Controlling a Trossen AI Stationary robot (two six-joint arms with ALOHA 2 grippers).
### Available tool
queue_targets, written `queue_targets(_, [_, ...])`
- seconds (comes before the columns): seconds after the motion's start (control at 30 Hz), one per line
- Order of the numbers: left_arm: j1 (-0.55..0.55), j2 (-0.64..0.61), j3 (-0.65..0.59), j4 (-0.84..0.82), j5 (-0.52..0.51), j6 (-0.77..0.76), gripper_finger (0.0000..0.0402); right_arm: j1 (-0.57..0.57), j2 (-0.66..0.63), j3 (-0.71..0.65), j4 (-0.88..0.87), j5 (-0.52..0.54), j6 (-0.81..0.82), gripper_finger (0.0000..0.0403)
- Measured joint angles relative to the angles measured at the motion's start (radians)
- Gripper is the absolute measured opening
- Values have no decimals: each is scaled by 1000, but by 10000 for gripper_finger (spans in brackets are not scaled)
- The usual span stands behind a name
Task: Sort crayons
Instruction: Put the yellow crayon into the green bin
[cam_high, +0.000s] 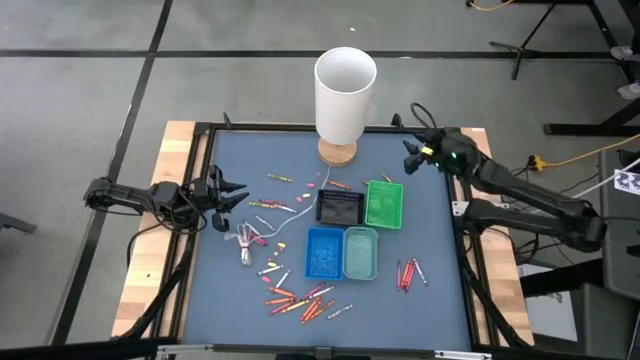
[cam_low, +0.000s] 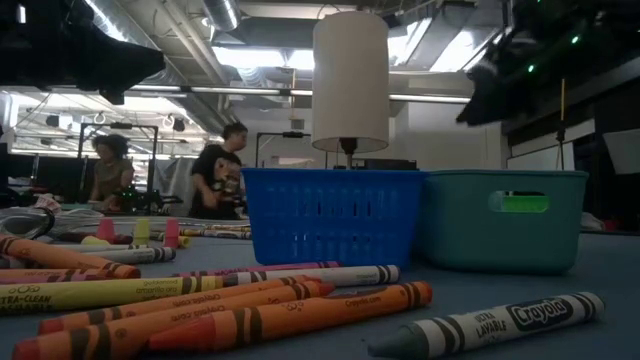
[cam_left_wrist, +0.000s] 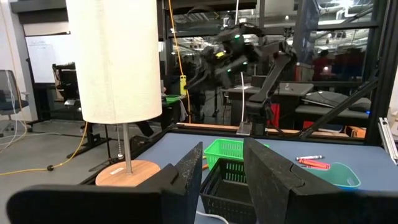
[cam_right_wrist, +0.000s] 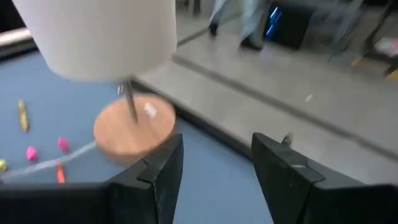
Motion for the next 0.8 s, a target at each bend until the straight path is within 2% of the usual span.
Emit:
queue_targets(0.13, [0, 0, 0, 0, 0, 0, 102, -126, 124, 2, 2, -200, -3, 191])
queue_targets(0.23, [0, 0, 0, -1, 0, 0, 102, -180, 223, 2, 7, -287, -11, 191])
queue_targets(0.53, [0, 0, 0, -2, 0, 0, 102, -213, 470, 2, 58, -317, -169, 191])
queue_targets(0.7, [0, 0, 0, -2, 0, 0, 102, -212, 576, 2, 71, -451, -220, 191])
queue_targets(0.8, [0, 0, 0, -2, 0, 0, 102, -212, 622, 2, 71, -473, -225, 191])
